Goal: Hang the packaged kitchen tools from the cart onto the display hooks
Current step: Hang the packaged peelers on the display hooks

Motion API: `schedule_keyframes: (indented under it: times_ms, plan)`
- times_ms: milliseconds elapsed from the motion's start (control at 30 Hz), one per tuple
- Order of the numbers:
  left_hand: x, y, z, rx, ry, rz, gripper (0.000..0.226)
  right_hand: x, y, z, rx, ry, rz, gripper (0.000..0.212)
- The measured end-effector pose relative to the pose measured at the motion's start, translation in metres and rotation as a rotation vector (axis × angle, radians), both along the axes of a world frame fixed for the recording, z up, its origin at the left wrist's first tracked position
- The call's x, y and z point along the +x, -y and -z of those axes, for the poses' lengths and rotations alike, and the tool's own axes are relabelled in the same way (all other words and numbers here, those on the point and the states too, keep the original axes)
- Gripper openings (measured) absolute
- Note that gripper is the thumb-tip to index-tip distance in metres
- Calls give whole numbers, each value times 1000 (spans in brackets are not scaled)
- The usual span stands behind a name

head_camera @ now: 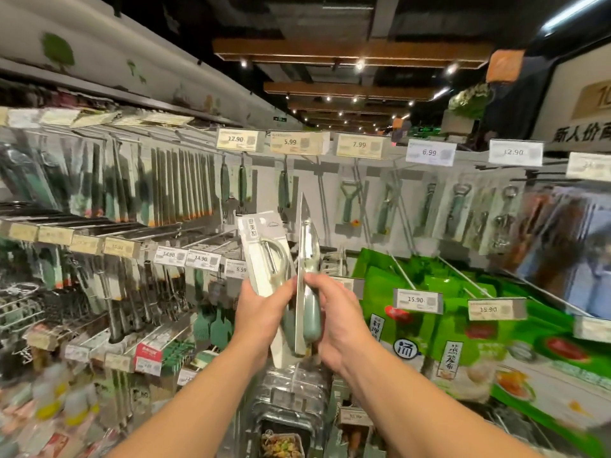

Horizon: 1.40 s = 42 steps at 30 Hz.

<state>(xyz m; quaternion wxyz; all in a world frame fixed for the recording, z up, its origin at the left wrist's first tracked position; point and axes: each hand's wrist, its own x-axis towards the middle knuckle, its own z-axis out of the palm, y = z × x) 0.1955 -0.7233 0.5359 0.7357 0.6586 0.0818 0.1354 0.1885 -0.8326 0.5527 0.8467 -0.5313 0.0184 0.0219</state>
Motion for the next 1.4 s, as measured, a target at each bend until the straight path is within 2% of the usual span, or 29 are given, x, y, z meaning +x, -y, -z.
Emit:
schedule_keyframes:
  times_ms: [167,367,500,633,700,933,1133,1400]
  plan:
    - [6,26,-10,29,55,55,46,-3,32,-6,-57,70,82,29]
    - [15,64,-21,60,120,118,42,-5,73,-12,-193,174,242,29]
    - [24,83,-23,86,109,124,48,-3,105,-16,-249,195,349,30]
    - [34,91,-25,133,98,146,50,12,153,-19,-554,286,606,36]
    - [37,94,-26,145,106,146,48,20,175,-22,-693,292,657,38]
    - [51,97,-29,137,99,152,60,39,207,-43,-931,341,612,61]
    - [61,97,-30,163,109,153,59,62,202,-51,-946,461,603,65]
    - [79,97,-27,154,107,135,59,103,195,-57,-964,354,552,70]
